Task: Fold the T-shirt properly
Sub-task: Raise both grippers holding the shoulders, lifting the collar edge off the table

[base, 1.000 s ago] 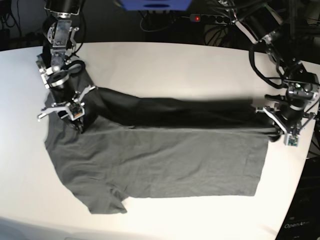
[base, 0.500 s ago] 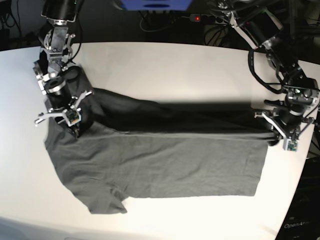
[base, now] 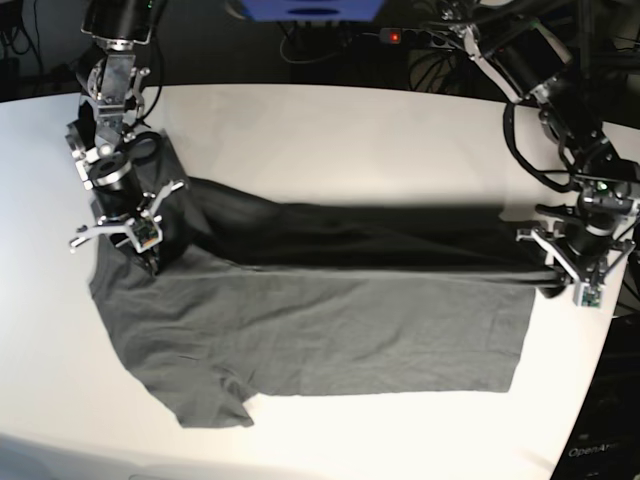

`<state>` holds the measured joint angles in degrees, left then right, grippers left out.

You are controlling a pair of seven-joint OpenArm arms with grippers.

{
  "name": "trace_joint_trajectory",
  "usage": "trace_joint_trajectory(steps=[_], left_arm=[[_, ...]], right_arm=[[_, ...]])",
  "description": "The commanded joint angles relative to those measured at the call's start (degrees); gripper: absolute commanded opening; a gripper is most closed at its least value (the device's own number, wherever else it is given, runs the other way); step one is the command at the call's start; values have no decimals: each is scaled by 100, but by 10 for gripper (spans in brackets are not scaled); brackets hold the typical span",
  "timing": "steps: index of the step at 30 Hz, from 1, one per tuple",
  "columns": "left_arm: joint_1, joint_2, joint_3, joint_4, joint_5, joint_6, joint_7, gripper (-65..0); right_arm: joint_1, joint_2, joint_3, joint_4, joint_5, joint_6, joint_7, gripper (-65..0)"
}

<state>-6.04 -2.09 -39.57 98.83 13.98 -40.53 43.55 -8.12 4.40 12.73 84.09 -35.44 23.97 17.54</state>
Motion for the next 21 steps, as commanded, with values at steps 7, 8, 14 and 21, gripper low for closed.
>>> trace_joint_trajectory(steps=[7, 8, 14, 21], left_arm=[[-103, -77, -3, 91, -13, 53, -113, -623], [-103, -77, -3, 91, -13, 53, -113, -623], [-130, -86, -3, -94, -13, 53, -113, -621], [-130, -86, 6, -138, -13, 53, -113, -618]], right_arm=[[69, 47, -12, 78, 102, -115, 97, -641], [69, 47, -12, 78, 102, -115, 97, -641], [183, 47, -3, 78, 102, -115, 97, -641], [175, 47, 15, 78, 102, -115, 97, -641]])
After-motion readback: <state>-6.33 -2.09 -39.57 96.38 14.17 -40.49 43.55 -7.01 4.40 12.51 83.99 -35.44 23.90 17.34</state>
